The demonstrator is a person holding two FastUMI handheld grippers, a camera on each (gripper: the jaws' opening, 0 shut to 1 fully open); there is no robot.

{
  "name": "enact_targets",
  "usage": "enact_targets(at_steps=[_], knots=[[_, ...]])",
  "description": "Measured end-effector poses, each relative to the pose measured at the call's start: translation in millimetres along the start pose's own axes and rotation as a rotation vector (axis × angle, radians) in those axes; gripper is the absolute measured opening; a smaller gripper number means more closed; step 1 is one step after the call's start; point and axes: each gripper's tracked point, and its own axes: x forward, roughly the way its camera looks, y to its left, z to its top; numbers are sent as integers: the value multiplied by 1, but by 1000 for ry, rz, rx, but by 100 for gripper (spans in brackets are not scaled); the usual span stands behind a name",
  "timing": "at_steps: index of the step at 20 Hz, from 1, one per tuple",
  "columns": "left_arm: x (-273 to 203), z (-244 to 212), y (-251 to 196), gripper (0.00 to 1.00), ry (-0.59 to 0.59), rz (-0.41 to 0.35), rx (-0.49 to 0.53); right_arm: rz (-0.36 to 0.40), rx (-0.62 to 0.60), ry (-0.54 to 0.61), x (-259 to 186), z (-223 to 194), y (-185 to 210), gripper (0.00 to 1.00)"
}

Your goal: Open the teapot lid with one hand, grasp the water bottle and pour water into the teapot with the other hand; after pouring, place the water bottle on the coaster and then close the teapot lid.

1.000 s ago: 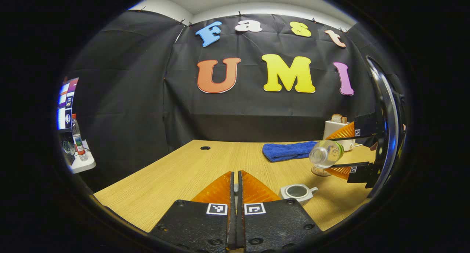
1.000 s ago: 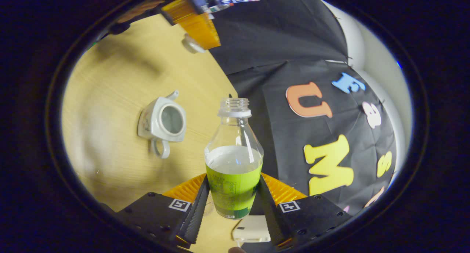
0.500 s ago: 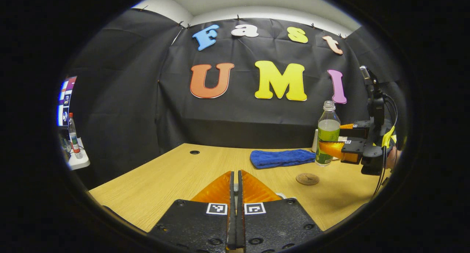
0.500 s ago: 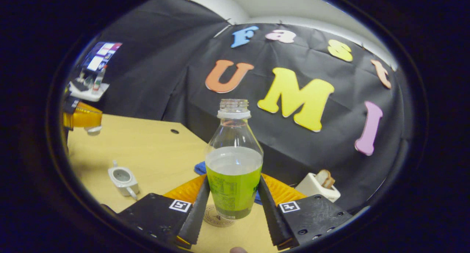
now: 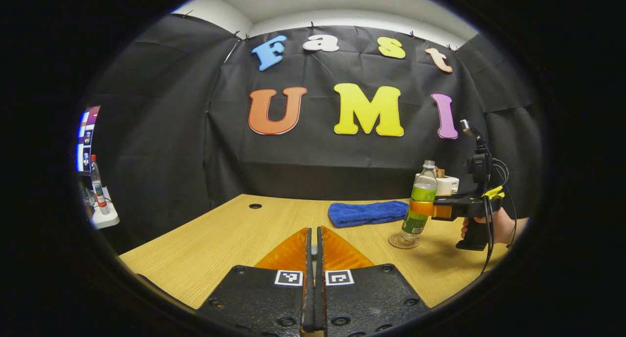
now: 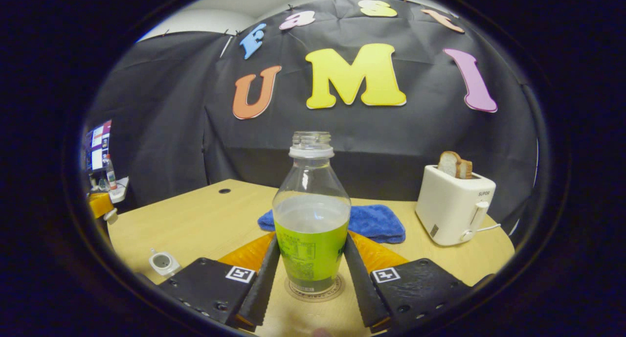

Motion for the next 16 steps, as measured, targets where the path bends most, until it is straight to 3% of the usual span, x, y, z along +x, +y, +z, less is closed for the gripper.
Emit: enact_targets(at_steps=[12, 16], knots=[[-2, 2, 3, 3, -6, 10, 17, -49, -48, 35, 9, -12, -5, 73], [-2, 1, 2, 3, -4, 11, 18, -55, -49, 28, 10, -9, -4, 80]])
